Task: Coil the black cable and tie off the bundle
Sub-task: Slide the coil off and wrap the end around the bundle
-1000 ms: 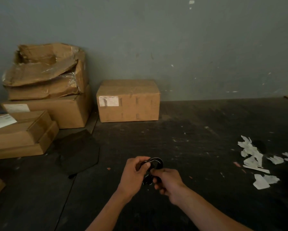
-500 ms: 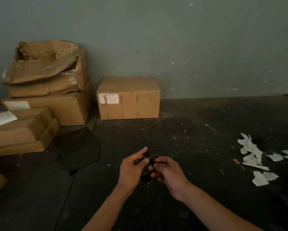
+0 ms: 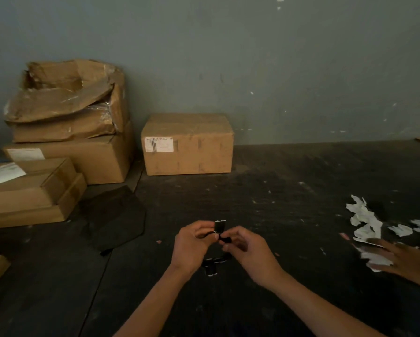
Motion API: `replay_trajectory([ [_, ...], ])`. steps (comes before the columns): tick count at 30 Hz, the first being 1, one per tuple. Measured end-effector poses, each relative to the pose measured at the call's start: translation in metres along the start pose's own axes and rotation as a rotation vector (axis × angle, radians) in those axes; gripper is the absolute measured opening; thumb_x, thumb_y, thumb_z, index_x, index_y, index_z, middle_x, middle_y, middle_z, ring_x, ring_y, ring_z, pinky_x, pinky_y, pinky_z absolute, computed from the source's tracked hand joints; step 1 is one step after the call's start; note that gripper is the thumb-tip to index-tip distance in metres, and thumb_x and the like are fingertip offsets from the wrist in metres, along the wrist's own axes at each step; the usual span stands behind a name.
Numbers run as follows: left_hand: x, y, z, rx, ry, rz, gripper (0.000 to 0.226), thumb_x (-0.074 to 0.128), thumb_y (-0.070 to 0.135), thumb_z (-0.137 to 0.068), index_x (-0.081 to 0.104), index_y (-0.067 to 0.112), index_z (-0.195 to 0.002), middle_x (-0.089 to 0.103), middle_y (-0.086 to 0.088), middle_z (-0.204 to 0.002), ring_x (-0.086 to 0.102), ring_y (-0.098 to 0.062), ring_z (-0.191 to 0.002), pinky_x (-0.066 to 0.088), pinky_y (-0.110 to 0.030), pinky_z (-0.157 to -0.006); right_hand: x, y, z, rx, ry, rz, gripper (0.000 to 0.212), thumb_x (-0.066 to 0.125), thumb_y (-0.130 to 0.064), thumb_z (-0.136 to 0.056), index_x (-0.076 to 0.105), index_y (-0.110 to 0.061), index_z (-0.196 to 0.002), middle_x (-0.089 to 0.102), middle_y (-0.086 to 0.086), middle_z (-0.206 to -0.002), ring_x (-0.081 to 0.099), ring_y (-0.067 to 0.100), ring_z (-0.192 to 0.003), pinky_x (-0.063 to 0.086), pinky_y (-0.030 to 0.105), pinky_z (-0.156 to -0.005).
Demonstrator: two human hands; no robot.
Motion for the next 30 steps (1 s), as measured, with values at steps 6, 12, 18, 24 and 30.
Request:
replay_trajectory([
  [6,0.004,-0.006,0.006,-0.033,-0.123,-0.07,0.026,0.071,0.005,-0.084,0.073,0.026,-0.1,0.076,0.011,-0.098,0.068,0.003,-0.095,0.051,-0.023,-0.09,-0.003,0.002,-0.005,-0.194,0.173,0.407,0.009,0.063,-0.019,-0.094,0.067,-0.025,-0.099,0.053,-0.016,-0.099,0.057,-0.001,-0.094,0.048,0.015,-0.08],
  [12,0.006,-0.005,0.007,-0.038,-0.222,-0.199,0.021,0.072,0.012,-0.084,0.072,0.026,-0.1,0.076,0.012,-0.097,0.068,0.006,-0.092,0.053,-0.024,-0.091,0.001,0.011,-0.004,-0.135,0.12,0.412,0.012,0.056,-0.014,-0.096,0.059,-0.025,-0.099,0.056,-0.011,-0.116,0.055,-0.001,-0.106,0.051,0.025,-0.093],
  [18,0.005,-0.014,0.012,-0.062,-0.233,-0.236,0.019,0.072,0.014,-0.084,0.07,0.027,-0.098,0.075,0.012,-0.094,0.067,0.01,-0.087,0.053,-0.02,-0.079,0.009,0.023,-0.004,-0.017,0.091,0.303,0.021,0.061,-0.016,-0.094,0.049,-0.033,-0.094,0.059,-0.007,-0.093,0.059,0.005,-0.086,0.053,0.026,-0.073],
  [24,0.007,-0.019,0.012,-0.124,-0.179,-0.124,0.03,0.074,0.01,-0.083,0.054,0.02,-0.103,0.076,0.004,-0.088,0.07,0.004,-0.08,0.048,-0.014,-0.065,0.015,0.029,-0.007,0.037,0.068,0.367,0.016,0.056,-0.015,-0.097,0.065,-0.024,-0.106,0.06,-0.005,-0.102,0.056,0.004,-0.095,0.04,0.011,-0.078],
  [30,0.019,-0.024,0.014,-0.098,-0.138,-0.082,0.024,0.071,0.017,-0.086,0.056,0.021,-0.104,0.072,0.002,-0.097,0.069,-0.007,-0.09,0.055,-0.025,-0.083,0.018,0.035,-0.005,0.091,0.145,0.338,0.023,0.051,-0.007,-0.097,0.056,-0.028,-0.091,0.062,-0.004,-0.094,0.058,0.005,-0.088,0.047,0.022,-0.074],
])
Point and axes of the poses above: each hand's wrist, its own z-axis away from the middle knuckle, its own x-axis out of the palm, y = z × x, the point moved 2 cm from there along -z, towards the middle knuckle
